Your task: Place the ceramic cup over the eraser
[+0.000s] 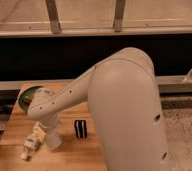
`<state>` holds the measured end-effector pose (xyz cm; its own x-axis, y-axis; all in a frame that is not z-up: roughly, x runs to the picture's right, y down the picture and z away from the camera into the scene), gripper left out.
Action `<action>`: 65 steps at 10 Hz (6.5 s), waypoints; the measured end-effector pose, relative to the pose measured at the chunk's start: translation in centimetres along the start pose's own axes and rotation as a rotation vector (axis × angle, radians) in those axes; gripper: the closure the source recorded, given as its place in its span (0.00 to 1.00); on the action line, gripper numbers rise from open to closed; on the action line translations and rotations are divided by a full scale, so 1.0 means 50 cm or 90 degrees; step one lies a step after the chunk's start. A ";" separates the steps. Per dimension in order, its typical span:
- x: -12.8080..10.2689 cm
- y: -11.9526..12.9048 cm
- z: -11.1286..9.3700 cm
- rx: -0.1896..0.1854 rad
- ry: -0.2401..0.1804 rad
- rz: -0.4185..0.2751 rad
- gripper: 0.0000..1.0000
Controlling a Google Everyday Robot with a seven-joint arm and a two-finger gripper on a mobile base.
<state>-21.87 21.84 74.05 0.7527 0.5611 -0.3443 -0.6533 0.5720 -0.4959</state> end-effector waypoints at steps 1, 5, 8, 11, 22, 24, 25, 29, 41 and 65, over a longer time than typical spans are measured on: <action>0.001 0.006 -0.003 0.003 -0.003 -0.003 0.63; 0.005 -0.007 -0.021 0.026 -0.010 0.001 0.99; -0.004 -0.041 -0.076 0.043 -0.031 0.023 1.00; -0.030 -0.122 -0.168 0.070 -0.049 0.061 1.00; 0.062 -0.381 -0.492 0.130 -0.081 0.320 1.00; 0.112 -0.391 -0.482 0.115 -0.071 0.344 1.00; 0.128 -0.378 -0.465 0.109 -0.065 0.340 1.00; 0.175 -0.295 -0.373 0.100 -0.024 0.305 1.00; 0.214 -0.236 -0.368 0.098 -0.021 0.266 1.00; 0.192 -0.239 -0.172 0.004 0.001 0.203 1.00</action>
<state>-6.16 15.26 69.81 0.5105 0.7118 -0.4824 -0.8565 0.3713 -0.3584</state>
